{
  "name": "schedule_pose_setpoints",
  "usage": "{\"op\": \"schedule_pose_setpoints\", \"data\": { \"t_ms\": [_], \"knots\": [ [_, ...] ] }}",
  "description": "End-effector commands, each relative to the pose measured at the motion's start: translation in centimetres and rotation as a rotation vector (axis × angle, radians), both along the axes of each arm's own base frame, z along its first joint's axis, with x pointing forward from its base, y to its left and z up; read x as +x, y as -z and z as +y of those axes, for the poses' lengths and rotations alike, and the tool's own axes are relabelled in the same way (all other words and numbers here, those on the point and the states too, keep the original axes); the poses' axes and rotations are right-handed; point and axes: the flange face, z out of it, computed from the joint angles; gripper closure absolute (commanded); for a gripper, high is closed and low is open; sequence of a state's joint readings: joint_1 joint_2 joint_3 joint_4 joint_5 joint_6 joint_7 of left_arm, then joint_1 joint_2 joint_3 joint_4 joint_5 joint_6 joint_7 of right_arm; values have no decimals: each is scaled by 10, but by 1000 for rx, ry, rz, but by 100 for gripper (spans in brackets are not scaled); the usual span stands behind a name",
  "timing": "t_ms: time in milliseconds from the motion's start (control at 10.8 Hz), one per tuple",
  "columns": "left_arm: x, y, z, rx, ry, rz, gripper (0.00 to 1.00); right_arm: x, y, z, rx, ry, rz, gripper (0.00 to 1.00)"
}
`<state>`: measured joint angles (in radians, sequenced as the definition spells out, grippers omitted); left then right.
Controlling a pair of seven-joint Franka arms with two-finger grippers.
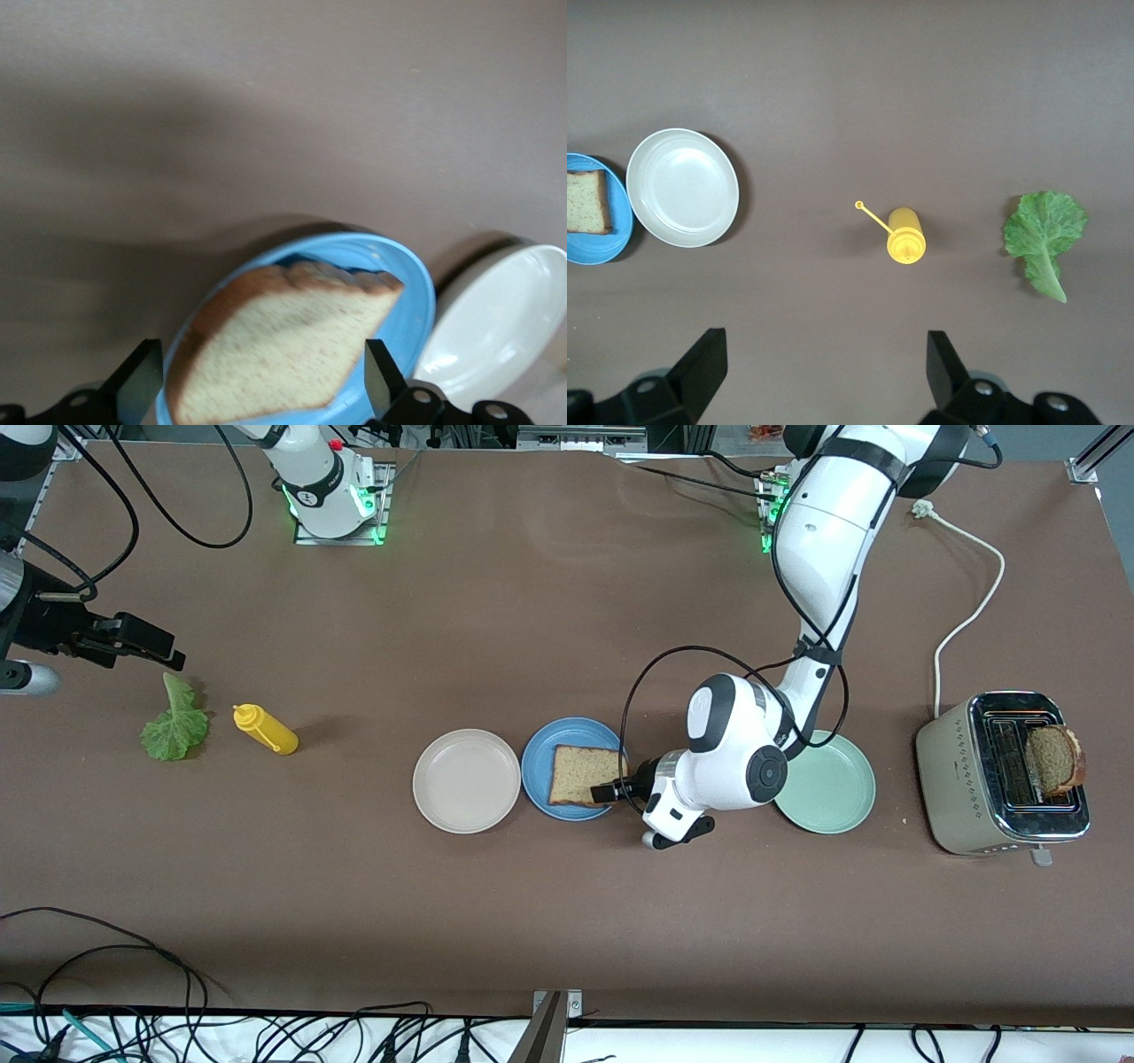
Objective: Make sandwich in blue plate with both arms
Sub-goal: 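Withdraw the left gripper toward the toaster while the right gripper reaches lettuce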
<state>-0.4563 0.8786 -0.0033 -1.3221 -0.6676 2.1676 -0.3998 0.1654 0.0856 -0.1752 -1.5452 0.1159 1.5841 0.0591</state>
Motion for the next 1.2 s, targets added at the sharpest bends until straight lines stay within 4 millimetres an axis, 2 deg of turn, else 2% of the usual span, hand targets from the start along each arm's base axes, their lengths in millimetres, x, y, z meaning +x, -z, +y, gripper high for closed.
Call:
{"op": "schedule_pose_setpoints", "data": {
  "t_ms": [0,184,369,461,646,830,922,1107],
  "knots": [
    [2,23,21,9,-30,-9,0,-4,-1,-3,13,-14,3,0],
    [2,23,21,9,-30,-9,0,-4,-1,-3,11,-14,5,0],
    [13,10,43,-2,-23,-28,0,-4,-1,-3,11,-14,3,0],
    [19,-12,60,-15,12,-21,0,-4,-1,-2,11,-17,2,0],
    [26,-65,109,43,68,10,0,-2,0,-1,9,-39,-3,0],
    [21,-114,160,157,183,-53,0,0,11,-3,-8,-88,-3,0],
    [20,-128,186,191,240,-93,0,-2,21,-7,-40,-117,2,0],
    [14,-144,212,217,331,-143,0,-3,41,-13,-87,-213,-15,0]
  ]
}}
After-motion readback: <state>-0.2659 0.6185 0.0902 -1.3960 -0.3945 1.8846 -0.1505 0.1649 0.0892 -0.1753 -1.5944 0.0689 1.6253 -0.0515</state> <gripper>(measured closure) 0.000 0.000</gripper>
